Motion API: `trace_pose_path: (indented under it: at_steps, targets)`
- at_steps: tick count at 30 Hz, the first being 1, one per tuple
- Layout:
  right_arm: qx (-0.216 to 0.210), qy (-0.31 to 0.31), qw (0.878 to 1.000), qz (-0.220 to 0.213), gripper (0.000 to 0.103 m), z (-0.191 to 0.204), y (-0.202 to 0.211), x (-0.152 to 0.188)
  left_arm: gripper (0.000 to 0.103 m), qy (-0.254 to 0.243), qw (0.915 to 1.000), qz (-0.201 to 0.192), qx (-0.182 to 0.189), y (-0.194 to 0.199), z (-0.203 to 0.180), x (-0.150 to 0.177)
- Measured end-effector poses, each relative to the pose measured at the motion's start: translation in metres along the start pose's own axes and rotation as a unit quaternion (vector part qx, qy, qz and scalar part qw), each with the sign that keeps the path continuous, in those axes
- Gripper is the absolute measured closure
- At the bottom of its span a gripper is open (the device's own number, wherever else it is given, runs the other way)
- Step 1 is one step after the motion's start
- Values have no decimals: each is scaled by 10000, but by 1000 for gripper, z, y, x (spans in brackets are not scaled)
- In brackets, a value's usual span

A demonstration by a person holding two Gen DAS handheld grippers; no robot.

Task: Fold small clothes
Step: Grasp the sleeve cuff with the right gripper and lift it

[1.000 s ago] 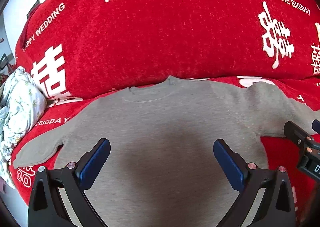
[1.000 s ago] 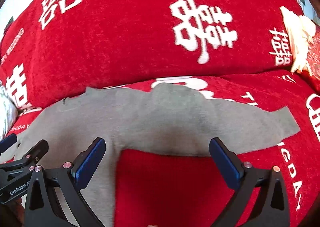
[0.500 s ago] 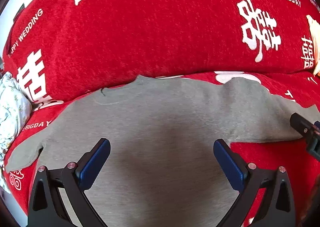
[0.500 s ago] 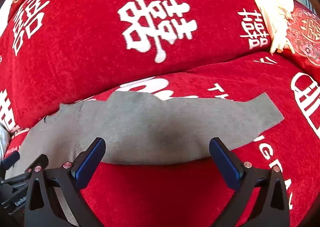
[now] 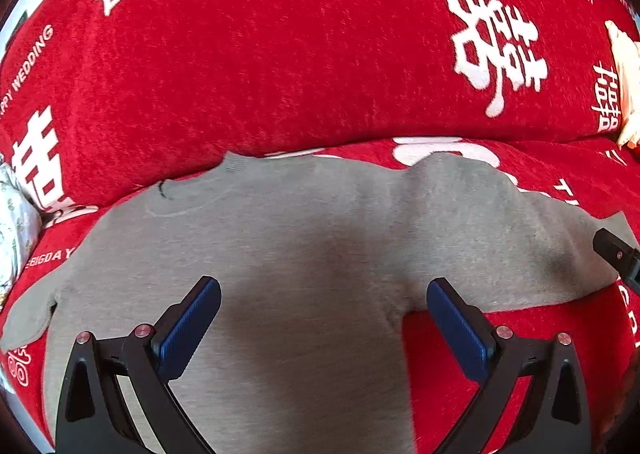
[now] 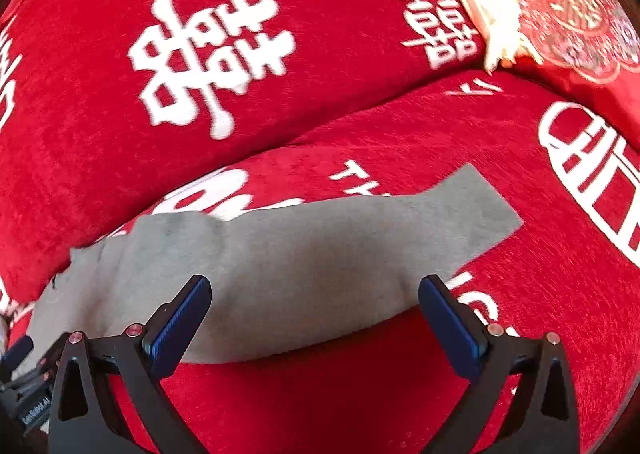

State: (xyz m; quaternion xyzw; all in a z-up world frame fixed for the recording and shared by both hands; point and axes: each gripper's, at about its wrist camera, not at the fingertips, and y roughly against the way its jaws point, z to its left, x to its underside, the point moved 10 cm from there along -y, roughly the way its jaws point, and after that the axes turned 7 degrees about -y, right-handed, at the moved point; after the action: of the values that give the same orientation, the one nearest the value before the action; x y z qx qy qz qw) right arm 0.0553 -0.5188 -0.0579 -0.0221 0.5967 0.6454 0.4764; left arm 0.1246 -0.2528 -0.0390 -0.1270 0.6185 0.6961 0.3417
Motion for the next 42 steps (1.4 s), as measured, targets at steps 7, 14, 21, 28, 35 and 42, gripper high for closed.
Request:
trace_pose_path:
  at_steps: [7,14,21,28,35,42]
  targets:
    - [200,-429,9988,112,0,-38,-12,-9,0,-284,9996,3,61,-11,-29,-3]
    - [-526,-1769,9803,707,0,-74,-36,-12,0,-281,9993,70,229,-24,-36,-2]
    - [-692,-1791,9800,517,0,-73,-45,-34,0,225,9961,487,706,-43,-30,12]
    - [-907,-1737,9772,822,83,-63,-56,-32,0,629,9927,486,913,-43,-22,17]
    - [-468,-1561,9866,-99,97,-77,-3,-50,0,754,9906,446,1047,-42,-19,17]
    - [-510,-1719,9837,146,94,-86,-8,-32,0,705,9914,461,1005,-42,-21,17]
